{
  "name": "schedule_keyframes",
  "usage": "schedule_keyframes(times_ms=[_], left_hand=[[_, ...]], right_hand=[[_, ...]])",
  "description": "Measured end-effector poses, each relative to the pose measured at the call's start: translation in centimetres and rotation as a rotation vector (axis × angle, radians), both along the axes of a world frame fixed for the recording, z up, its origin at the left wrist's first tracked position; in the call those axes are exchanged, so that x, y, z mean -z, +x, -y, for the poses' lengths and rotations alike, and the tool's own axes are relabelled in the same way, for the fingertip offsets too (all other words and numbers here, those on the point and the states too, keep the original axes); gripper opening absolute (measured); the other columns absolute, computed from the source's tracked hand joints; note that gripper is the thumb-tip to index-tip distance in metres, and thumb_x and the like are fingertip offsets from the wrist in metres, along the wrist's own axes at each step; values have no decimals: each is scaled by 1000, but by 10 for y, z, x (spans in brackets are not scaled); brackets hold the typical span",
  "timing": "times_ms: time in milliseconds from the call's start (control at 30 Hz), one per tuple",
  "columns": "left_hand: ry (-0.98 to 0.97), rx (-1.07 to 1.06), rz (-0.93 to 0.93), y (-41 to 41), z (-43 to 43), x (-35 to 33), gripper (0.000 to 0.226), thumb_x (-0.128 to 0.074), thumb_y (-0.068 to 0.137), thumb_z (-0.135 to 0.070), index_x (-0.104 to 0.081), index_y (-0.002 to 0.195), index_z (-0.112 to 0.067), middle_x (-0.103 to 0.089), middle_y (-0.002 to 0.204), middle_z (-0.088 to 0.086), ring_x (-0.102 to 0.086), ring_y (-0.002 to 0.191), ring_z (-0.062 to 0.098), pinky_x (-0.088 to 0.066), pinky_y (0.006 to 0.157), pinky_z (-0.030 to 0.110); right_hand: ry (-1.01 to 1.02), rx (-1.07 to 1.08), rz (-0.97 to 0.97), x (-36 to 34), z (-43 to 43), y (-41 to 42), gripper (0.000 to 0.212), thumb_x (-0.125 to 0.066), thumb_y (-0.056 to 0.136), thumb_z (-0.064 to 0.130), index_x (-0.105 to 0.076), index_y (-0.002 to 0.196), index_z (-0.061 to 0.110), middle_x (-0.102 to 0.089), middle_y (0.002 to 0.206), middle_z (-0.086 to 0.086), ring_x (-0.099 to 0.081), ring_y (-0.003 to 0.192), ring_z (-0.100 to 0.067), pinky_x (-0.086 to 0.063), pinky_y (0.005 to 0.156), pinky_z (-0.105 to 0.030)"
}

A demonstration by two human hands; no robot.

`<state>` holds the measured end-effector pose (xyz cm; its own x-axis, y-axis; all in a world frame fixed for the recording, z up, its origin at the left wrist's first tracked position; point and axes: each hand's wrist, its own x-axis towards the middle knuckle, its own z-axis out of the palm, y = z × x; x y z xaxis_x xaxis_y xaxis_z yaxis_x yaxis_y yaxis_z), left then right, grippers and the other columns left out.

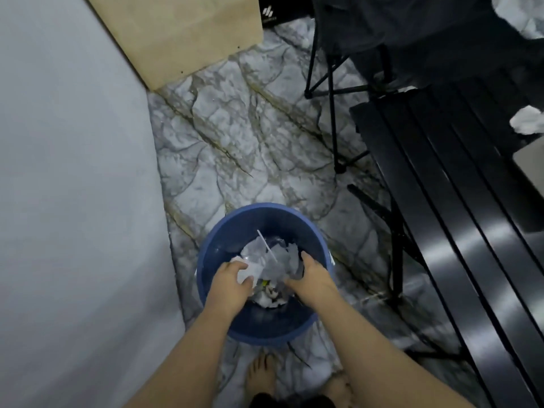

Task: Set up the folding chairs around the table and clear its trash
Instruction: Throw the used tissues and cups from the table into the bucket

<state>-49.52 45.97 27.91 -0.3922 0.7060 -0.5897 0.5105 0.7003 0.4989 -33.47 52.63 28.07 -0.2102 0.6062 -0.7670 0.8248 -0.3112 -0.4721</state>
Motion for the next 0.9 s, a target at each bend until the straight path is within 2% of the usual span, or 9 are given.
schedule_keyframes(times_ms=[67,167,300,433,533,667,900], left_hand=[[28,57,-13,7,-11,-19,31,-57,88,-16,-56,118,-11,-49,128,11,-54,108,25,-39,93,30],[107,163,-37,30,-40,-57,30,-55,90,-18,-55,119,-14,-49,130,7,-49,116,23,-41,95,36],[214,321,-33,83,-98,-117,30,-52,91,-18,-54,121,-14,-49,130,5,-51,111,21,-40,89,29],[334,465,-29,151,-158,-173,29,-52,90,-19,-55,119,-16,-49,130,8,-50,112,24,-40,92,34],[428,599,-54,209,-199,-205,32,-53,89,-20,-53,121,-17,-47,132,7,-47,118,26,-40,96,37],[538,790,-160,280,-248,-229,40,-55,88,-23,-49,127,-20,-44,136,3,-39,126,25,-38,98,42],[594,981,-155,361,-362,-206,44,-54,87,-18,-47,131,-20,-44,137,1,-36,128,24,-36,100,43]], right_hand=[[81,26,-45,-21,-9,13,73,-61,87,31,-20,147,23,-31,151,-4,-38,133,-24,-38,106,-37],[181,93,-73,-67,-29,43,63,-59,88,29,-29,143,22,-37,146,-5,-43,128,-25,-41,102,-37],[358,165,-74,-135,-63,103,60,-59,89,28,-31,142,20,-34,149,-3,-37,133,-21,-34,104,-29],[522,217,-50,-198,-97,181,58,-57,90,26,-32,142,17,-36,148,-5,-37,133,-21,-34,105,-31],[632,246,41,-236,-117,243,56,-55,91,29,-33,141,17,-36,148,-3,-36,135,-22,-34,106,-36],[721,285,262,-258,-137,326,57,-56,89,37,-36,140,23,-32,151,-3,-29,137,-23,-33,108,-44],[731,331,416,-248,-210,443,54,-57,89,30,-39,139,30,-25,155,-1,-26,140,-23,-33,109,-46]])
